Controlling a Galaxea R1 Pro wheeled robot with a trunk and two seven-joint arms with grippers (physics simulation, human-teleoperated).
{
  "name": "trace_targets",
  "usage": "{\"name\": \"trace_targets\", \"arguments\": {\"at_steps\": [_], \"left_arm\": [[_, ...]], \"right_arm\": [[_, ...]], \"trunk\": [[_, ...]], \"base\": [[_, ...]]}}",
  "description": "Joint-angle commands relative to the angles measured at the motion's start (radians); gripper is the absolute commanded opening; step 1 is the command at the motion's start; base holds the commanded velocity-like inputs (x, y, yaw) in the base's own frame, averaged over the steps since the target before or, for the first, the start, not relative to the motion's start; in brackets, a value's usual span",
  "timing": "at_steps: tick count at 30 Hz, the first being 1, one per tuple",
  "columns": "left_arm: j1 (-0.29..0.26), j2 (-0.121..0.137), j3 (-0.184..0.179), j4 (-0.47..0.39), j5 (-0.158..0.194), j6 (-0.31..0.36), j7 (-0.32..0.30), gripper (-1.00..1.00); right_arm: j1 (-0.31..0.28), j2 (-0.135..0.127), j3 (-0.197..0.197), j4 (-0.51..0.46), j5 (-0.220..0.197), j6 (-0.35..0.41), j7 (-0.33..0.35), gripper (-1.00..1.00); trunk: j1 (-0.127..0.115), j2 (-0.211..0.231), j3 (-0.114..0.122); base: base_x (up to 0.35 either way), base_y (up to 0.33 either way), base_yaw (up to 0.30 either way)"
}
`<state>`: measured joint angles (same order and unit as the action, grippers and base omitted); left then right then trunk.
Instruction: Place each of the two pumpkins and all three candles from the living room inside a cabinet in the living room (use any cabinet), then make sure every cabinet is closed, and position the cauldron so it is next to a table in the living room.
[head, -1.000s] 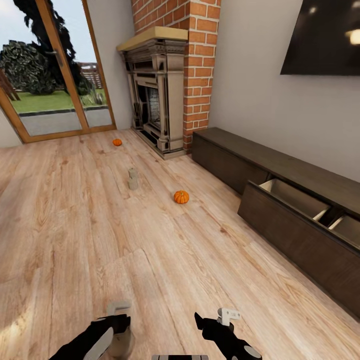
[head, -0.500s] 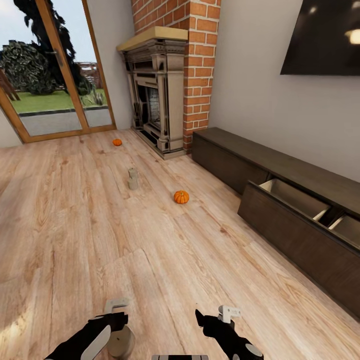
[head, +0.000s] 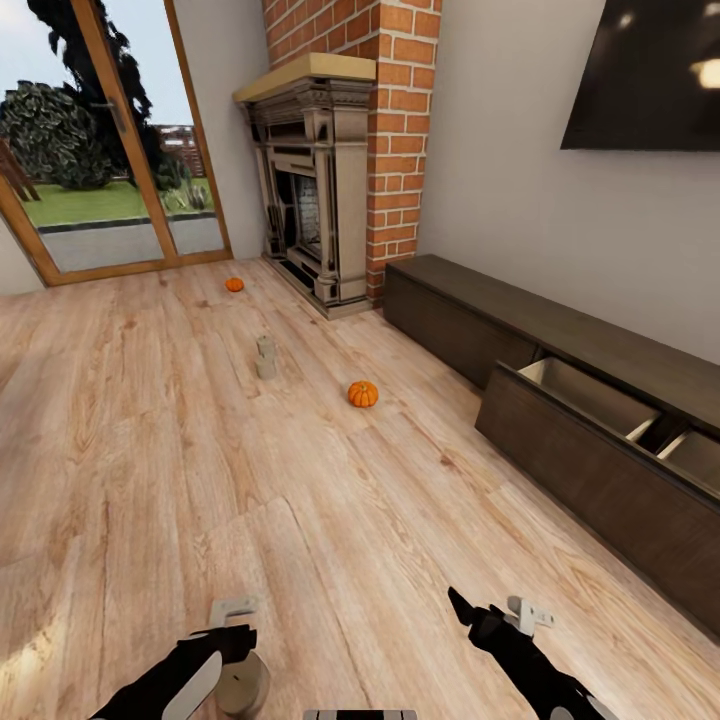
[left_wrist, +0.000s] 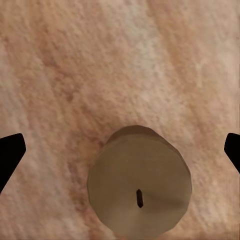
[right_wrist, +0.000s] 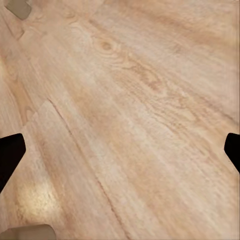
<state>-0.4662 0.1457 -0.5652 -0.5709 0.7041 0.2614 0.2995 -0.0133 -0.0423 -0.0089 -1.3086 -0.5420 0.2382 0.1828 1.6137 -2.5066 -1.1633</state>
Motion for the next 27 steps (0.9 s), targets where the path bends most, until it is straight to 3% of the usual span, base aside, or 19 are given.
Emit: {"name": "trace_targets", "arguments": {"at_steps": [1,8,14,19,24,27], "left_arm": [[-0.001,0.002,-0.008,-0.001,0.009,0.002,0.009,1.00],[-0.001,-0.001,-0.014,0.006,0.008,-0.004,0.007,1.00],[0.000,-0.002,-0.018,0.006,0.008,-0.007,0.007,1.00],[0.000,-0.009,-0.052,0.007,0.008,-0.014,0.006,1.00],[0.000,-0.011,-0.061,0.007,0.008,-0.025,0.005,1.00],[0.000,-0.010,-0.062,0.008,0.008,-0.026,0.004,1.00]], "right_arm": [[0.000,-0.002,-0.002,-0.001,-0.012,0.006,0.002,1.00],[0.001,-0.005,-0.009,0.006,-0.022,0.002,0.017,1.00],[0.001,-0.004,-0.011,0.039,-0.020,0.003,0.057,1.00],[0.001,-0.004,-0.011,0.045,-0.019,0.003,0.061,1.00],[0.001,-0.003,-0.011,0.046,-0.018,0.002,0.061,1.00],[0.001,-0.002,-0.011,0.046,-0.017,0.001,0.060,1.00]], "trunk": [[0.000,0.000,-0.001],[0.000,0.000,-0.001],[0.002,-0.002,-0.024],[0.005,-0.003,-0.043],[0.007,-0.004,-0.063],[0.007,-0.004,-0.063]], "base": [[0.000,0.000,0.000],[0.000,0.000,0.000],[0.000,0.000,0.000],[0.000,0.000,0.000],[0.000,0.000,0.000],[0.000,0.000,0.000]]}}
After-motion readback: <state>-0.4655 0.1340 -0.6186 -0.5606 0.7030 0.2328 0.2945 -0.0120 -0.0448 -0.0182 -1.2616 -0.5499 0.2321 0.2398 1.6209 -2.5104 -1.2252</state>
